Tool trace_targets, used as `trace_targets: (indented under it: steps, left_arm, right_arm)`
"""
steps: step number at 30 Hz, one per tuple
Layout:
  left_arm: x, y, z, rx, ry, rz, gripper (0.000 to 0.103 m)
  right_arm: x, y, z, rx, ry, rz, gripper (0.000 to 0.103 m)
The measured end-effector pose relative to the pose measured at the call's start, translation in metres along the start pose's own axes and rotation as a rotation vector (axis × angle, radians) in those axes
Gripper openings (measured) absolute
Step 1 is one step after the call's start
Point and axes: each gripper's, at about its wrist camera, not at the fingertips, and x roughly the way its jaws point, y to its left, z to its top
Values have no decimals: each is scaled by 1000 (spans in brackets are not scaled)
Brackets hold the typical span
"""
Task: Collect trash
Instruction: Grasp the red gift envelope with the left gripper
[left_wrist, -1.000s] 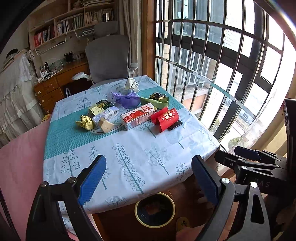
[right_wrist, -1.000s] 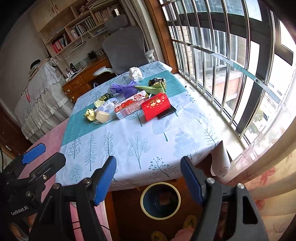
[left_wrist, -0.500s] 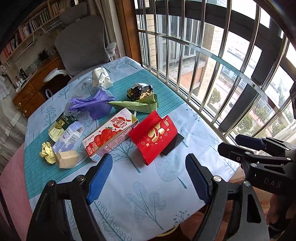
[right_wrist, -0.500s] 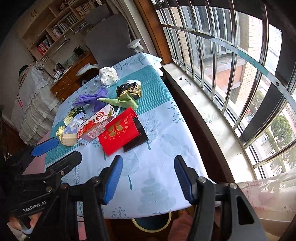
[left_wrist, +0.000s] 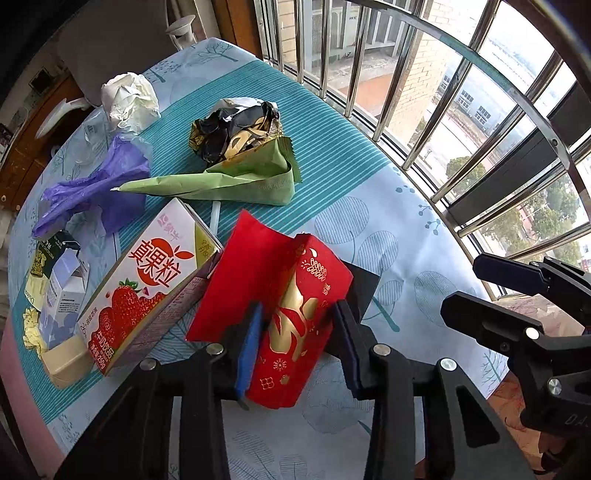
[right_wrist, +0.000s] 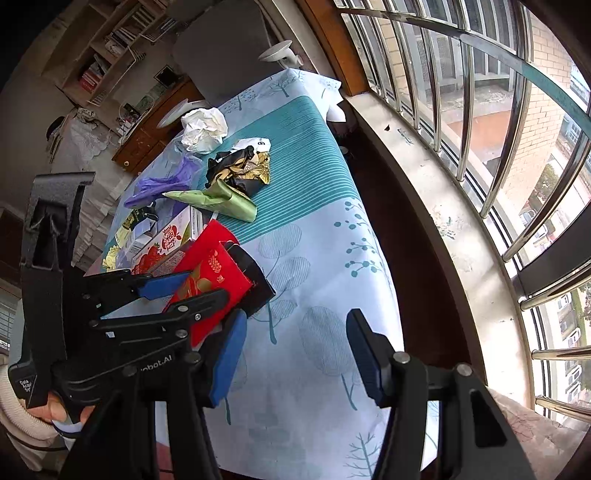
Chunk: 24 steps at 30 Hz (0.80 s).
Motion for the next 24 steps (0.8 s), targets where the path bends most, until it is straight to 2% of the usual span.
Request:
trace_targets:
  steps: [2,4,10,15,17,21,24]
  left_arm:
    - [-5,0,-3,-4,-12,-6,18]
    - [-11,5,-8,-44,-16,-38,12]
    - [-25,24,-31,-199,-25,-80,9]
    - [-45,39,-51,-357,-77,-176,8]
    - [-47,41,-60,-391,-79,-176,8]
    - [-53,47,-77,-448,-89,-168,8]
    - [-55,53,-90,-488,-98,-164,8]
  right_arm:
    - [3,1,3,-8,9,14,57]
    - [5,4,7,-20,17,35,57]
    - [15,17,11,-63,47,75,57]
    - [26,30,10,-93,83,101,57]
    - [32,36,8,-111,100,104,57]
    - [50,43,4,-126,149,114,45]
    - [56,49,3,-141,150,125,45]
